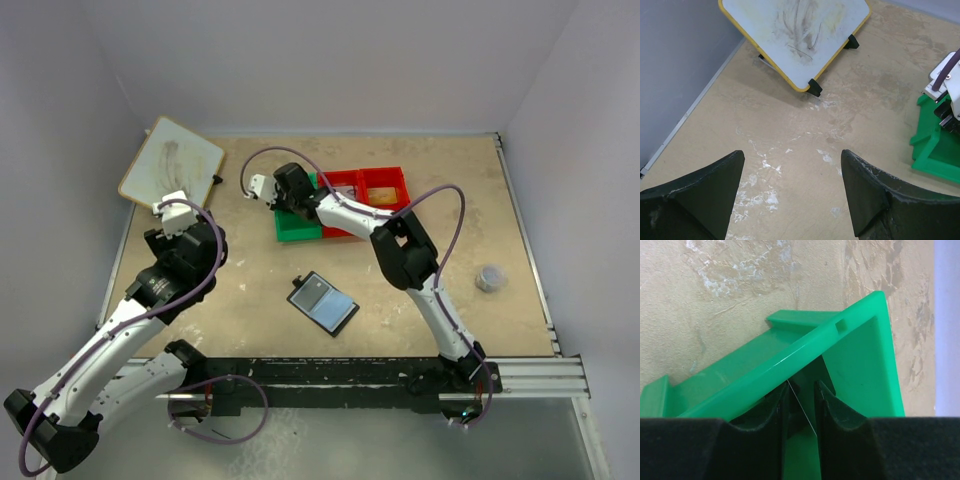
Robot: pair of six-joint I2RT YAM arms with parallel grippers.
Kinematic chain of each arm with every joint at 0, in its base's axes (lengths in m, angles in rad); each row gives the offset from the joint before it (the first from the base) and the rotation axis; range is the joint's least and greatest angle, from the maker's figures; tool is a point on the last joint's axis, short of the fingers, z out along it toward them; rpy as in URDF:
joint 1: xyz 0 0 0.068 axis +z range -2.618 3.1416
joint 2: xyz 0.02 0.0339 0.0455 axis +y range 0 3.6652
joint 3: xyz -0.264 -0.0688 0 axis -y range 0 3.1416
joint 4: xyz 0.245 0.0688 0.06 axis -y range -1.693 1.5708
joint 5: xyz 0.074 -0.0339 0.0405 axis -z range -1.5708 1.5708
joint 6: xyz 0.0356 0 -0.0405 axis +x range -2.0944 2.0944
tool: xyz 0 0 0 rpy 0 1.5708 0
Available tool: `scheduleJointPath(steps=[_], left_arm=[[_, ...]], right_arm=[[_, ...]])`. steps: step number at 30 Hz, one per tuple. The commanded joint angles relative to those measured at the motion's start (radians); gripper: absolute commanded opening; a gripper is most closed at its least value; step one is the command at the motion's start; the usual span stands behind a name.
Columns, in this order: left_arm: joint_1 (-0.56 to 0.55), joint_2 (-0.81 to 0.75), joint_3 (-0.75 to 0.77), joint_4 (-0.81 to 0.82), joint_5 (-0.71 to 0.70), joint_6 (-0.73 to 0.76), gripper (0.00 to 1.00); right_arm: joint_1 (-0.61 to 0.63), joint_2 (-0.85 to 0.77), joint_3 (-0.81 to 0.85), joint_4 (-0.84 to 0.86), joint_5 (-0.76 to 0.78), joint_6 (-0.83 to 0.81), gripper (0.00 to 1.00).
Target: Take the credit cards out of the card holder
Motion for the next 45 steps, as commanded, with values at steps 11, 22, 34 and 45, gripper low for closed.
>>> scheduleJointPath(steps=[11,22,34,45], left_arm=[[0.009,0.003,0.034,0.000,0.000,0.012,0.76],[0.008,0.001,0.035,0.000,-0.001,0.012,0.76],[0.008,0.002,0.034,0.005,0.002,0.016,0.76],[0.008,0.010,0.033,0.005,0.004,0.018,0.76]], right_arm=[[-0.035,-0.103,0.034,-0.032,-0.193,0.175,0.38],[-0.056,-0.180,-0.042,-0.014,-0.273,0.320,0.18],[-0.054,-0.129,-0.057,-0.083,-0.282,0.403,0.00],[-0.046,-0.058,-0.051,-0.121,-0.209,0.423,0.00]])
